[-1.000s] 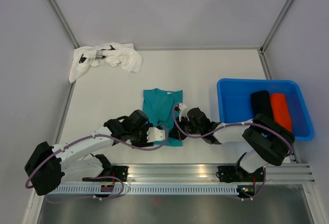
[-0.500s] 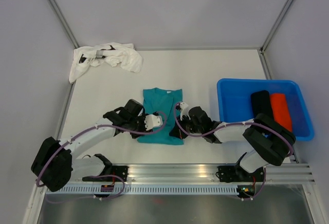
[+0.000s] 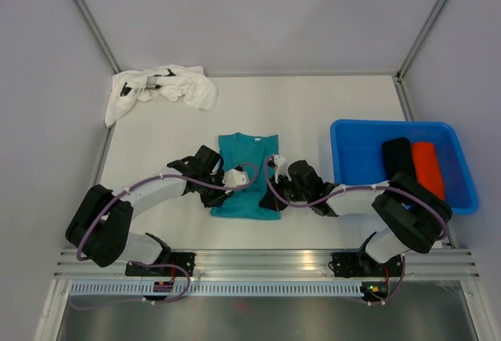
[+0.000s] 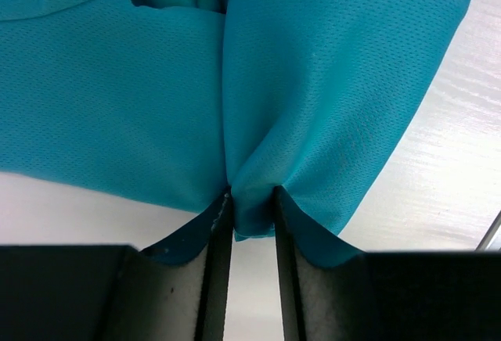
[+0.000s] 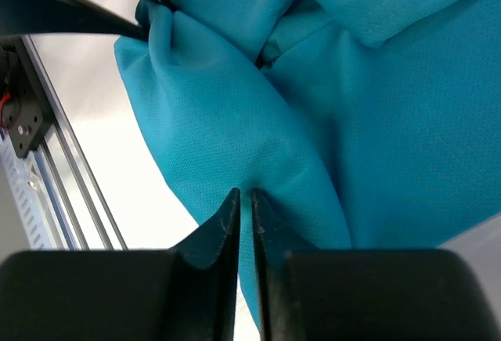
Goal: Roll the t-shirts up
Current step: Roll the tshirt
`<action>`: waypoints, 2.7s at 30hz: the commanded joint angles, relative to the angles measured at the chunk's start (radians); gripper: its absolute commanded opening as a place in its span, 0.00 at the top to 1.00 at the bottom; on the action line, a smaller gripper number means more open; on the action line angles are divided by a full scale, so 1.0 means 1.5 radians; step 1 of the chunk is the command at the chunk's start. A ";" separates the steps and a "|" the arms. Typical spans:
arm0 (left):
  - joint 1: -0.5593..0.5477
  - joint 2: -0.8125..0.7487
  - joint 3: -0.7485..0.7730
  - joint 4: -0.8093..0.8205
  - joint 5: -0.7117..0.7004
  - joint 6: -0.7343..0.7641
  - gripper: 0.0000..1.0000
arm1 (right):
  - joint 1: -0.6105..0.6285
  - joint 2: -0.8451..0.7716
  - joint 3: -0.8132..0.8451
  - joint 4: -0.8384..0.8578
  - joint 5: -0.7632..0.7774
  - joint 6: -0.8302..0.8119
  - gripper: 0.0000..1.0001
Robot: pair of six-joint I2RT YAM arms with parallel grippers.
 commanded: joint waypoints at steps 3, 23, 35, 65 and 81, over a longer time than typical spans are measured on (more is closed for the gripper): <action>0.011 0.010 0.017 0.019 0.024 -0.011 0.70 | 0.000 -0.082 0.037 -0.062 -0.019 -0.133 0.73; 0.027 0.013 0.049 -0.025 0.056 0.005 0.95 | 0.307 -0.087 0.010 -0.200 0.479 -0.652 0.37; 0.033 0.020 0.062 -0.040 0.062 0.021 0.95 | 0.312 -0.007 0.043 -0.271 0.455 -0.637 0.79; -0.050 -0.145 0.131 -0.204 0.049 0.070 0.29 | 0.003 -0.070 0.177 -0.392 -0.116 -0.477 1.00; -0.087 -0.027 0.084 -0.080 -0.041 0.138 0.04 | -0.072 -0.049 0.161 -0.340 -0.235 -0.429 1.00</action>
